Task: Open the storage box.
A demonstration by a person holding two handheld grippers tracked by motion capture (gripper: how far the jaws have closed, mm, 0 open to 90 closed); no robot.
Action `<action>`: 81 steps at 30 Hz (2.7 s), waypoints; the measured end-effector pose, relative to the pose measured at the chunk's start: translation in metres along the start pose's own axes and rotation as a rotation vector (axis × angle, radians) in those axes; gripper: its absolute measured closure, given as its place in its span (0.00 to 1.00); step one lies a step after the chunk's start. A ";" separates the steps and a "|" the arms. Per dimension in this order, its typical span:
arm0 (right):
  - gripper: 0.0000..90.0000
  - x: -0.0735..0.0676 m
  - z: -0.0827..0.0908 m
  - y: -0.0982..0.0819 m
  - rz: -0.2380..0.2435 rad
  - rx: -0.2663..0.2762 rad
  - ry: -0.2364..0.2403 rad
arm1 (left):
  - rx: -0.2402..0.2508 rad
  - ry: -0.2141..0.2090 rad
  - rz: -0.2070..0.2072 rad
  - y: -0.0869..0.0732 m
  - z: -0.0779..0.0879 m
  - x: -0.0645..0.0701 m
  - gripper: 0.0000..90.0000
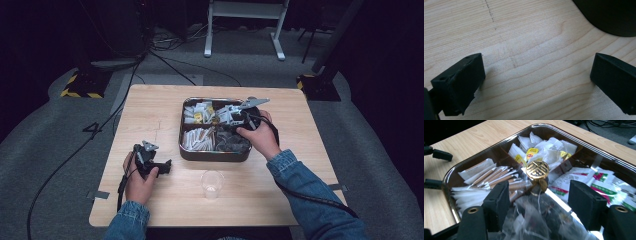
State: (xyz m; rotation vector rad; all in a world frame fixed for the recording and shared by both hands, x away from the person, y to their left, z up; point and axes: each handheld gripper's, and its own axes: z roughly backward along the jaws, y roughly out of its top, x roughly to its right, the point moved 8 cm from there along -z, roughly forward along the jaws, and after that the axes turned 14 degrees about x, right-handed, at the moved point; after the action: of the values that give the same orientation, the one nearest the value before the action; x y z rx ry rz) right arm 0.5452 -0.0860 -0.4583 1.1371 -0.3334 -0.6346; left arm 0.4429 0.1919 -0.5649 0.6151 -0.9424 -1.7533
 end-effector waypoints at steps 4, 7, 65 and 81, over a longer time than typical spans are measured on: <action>0.40 0.002 -0.011 -0.001 0.006 -0.025 -0.022 | 0.000 -0.001 -0.001 0.000 0.000 0.000 0.00; 0.40 0.002 -0.018 -0.002 0.012 -0.035 -0.032 | 0.000 -0.001 -0.001 0.000 0.000 0.000 0.00; 0.65 -0.005 -0.054 -0.001 0.027 -0.020 -0.147 | 0.000 -0.009 -0.010 0.000 0.000 0.001 0.00; 0.65 -0.004 -0.024 0.030 0.033 0.048 -0.134 | -0.001 -0.015 -0.009 0.000 0.000 0.003 0.00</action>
State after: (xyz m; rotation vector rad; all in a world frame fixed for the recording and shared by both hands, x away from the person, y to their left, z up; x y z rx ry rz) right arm 0.5637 -0.0578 -0.4403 1.1348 -0.4831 -0.6781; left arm 0.4417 0.1890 -0.5650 0.6069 -0.9506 -1.7690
